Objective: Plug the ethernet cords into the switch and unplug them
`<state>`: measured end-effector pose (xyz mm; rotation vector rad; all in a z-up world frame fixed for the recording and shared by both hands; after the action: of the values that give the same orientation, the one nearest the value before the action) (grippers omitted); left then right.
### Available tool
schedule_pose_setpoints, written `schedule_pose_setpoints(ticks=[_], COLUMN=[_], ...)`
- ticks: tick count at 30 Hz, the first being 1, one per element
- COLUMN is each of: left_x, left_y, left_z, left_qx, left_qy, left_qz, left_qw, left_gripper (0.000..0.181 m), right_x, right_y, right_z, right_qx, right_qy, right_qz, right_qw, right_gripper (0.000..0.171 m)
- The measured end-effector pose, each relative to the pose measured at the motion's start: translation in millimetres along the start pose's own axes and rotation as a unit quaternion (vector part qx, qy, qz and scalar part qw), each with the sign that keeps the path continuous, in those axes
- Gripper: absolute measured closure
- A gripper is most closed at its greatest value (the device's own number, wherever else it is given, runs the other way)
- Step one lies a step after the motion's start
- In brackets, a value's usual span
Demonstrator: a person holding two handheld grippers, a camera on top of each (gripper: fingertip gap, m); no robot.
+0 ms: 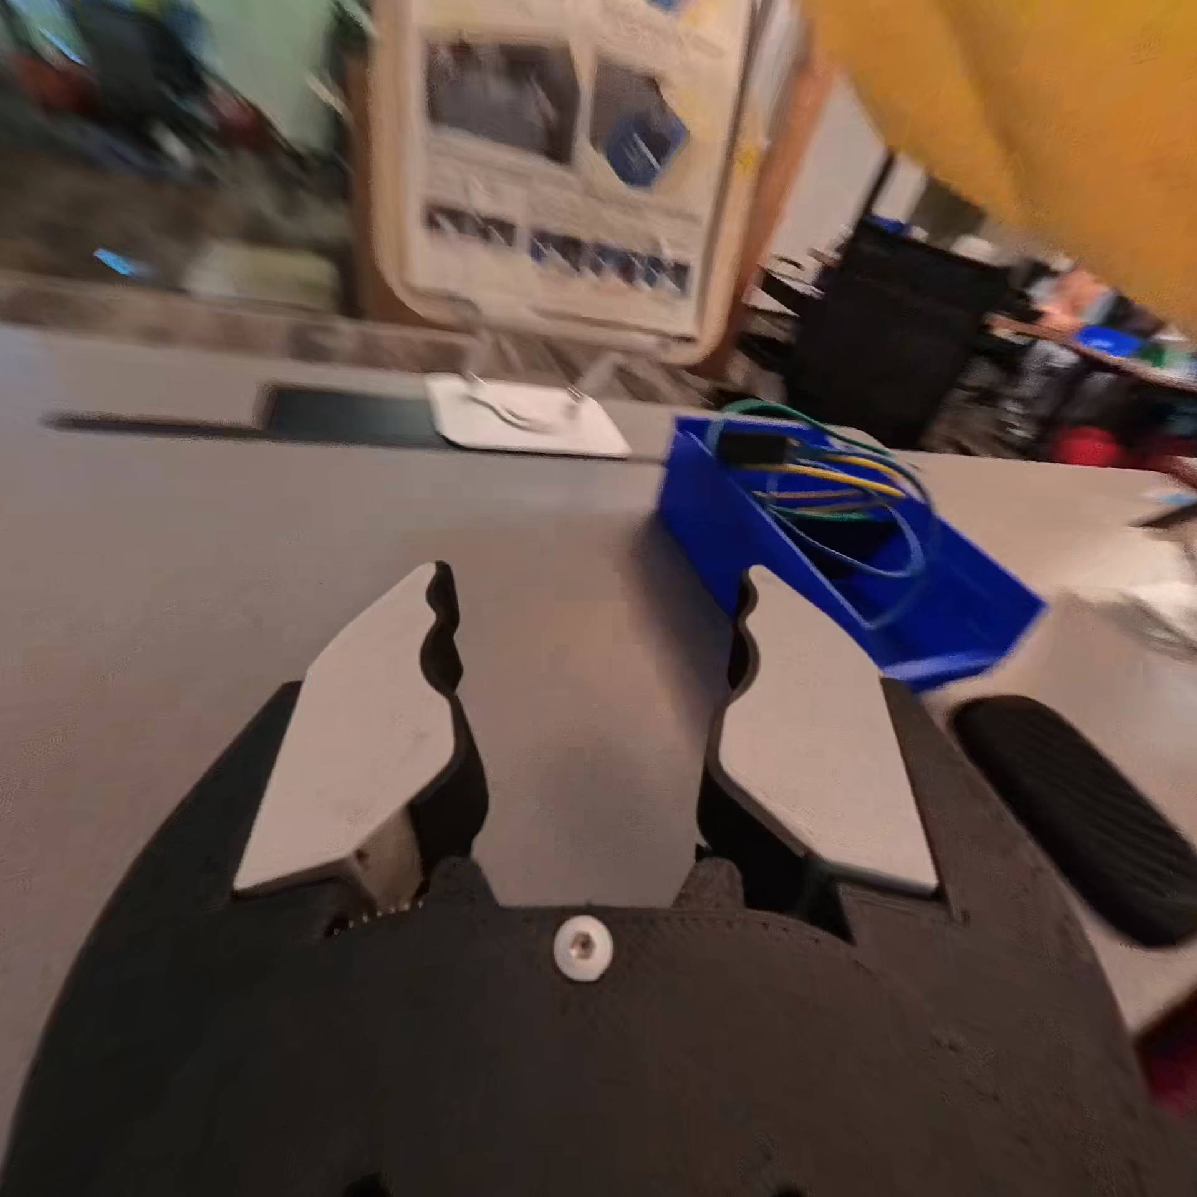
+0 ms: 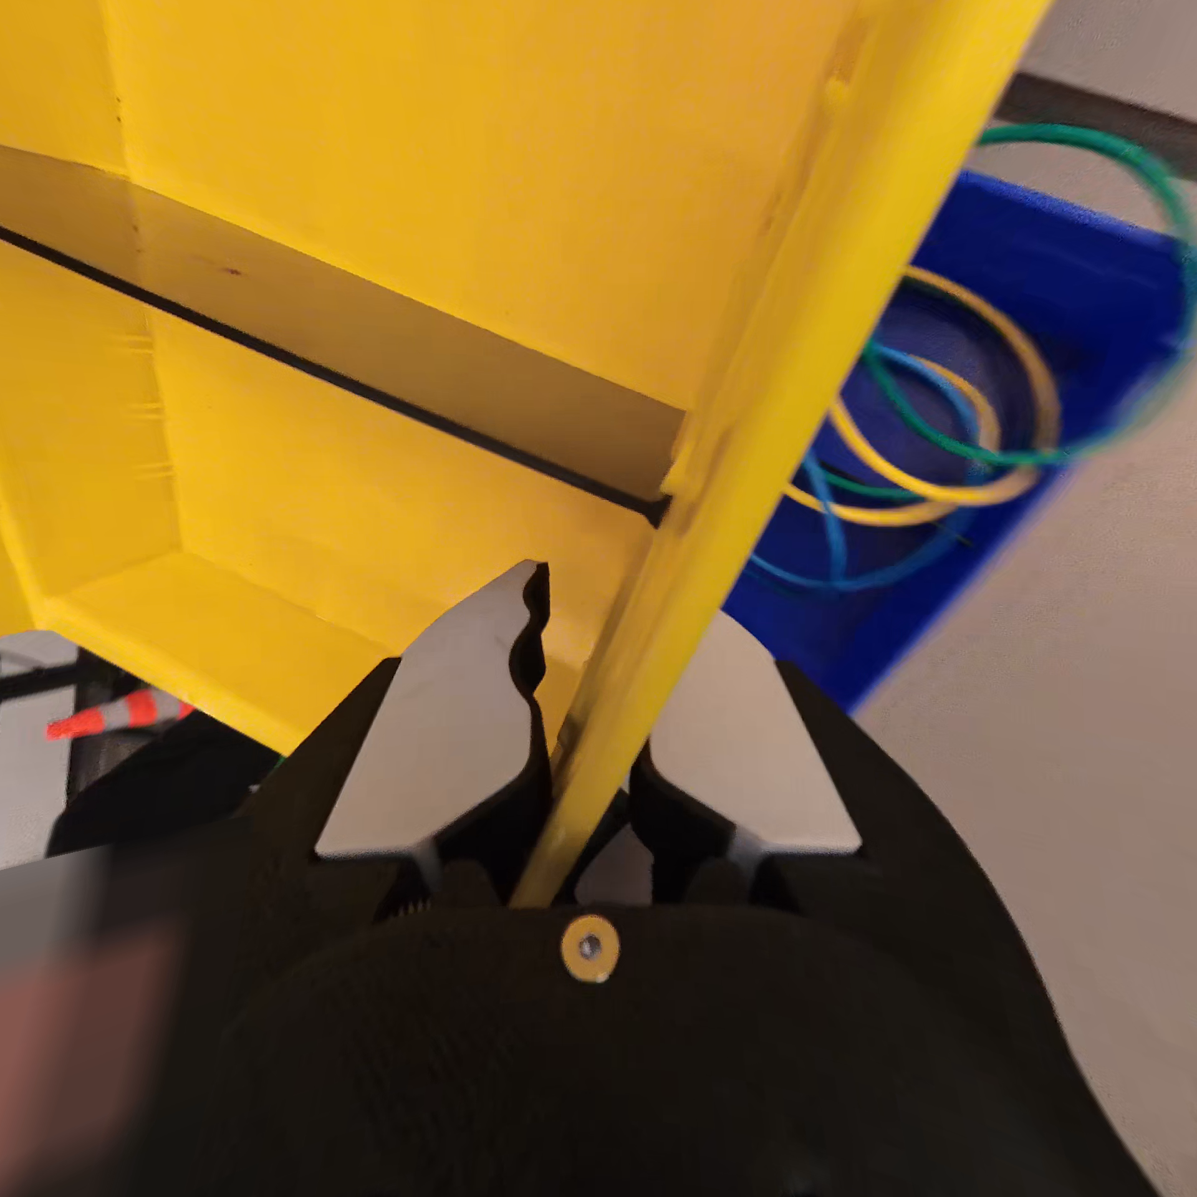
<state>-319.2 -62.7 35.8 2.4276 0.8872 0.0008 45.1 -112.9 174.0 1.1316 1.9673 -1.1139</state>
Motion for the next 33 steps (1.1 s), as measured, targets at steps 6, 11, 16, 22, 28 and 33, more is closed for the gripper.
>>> schedule_pose_setpoints(ticks=[6, 11, 16, 22, 28, 33], left_x=[116, 201, 227, 229, 225, 202], left_y=[50, 80, 83, 91, 34, -60], left_z=[38, 75, 105, 108, 74, 23], left_qx=[-0.059, -0.052, 0.077, 0.127, 0.129, 0.063], left_qy=[-0.153, -0.326, -0.437, -0.542, -0.538, -0.483], left_qz=[0.086, 0.054, -0.036, -0.037, -0.091, -0.117], left_qw=[0.983, 0.942, 0.895, 0.830, 0.828, 0.866], left_gripper=[0.095, 0.100, 0.116, 0.162, 0.175, 0.176], right_x=[-81, -77, -55, -21, 8, 25], right_y=[99, 160, 194, 213, 216, 220], right_z=[106, 182, 228, 257, 271, 281], right_qx=[0.096, 0.195, 0.256, 0.279, 0.277, 0.266], right_qy=[0.074, 0.100, 0.096, 0.050, 0.005, -0.021], right_qz=[0.131, 0.160, 0.159, 0.152, 0.133, 0.119], right_qw=[0.984, 0.963, 0.949, 0.947, 0.952, 0.956], right_gripper=[0.147, 0.147, 0.147, 0.147, 0.147, 0.147])
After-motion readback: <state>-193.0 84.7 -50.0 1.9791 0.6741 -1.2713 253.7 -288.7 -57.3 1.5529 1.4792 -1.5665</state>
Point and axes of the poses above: each gripper's, where its closed fingertips meet, x out along the fingers, z out of its underside, y = z × x across the jaws, the point moved 4 cm from there along -x, back along the fingers, and after that the axes turned 15 degrees about -x, right-handed, at the moved point
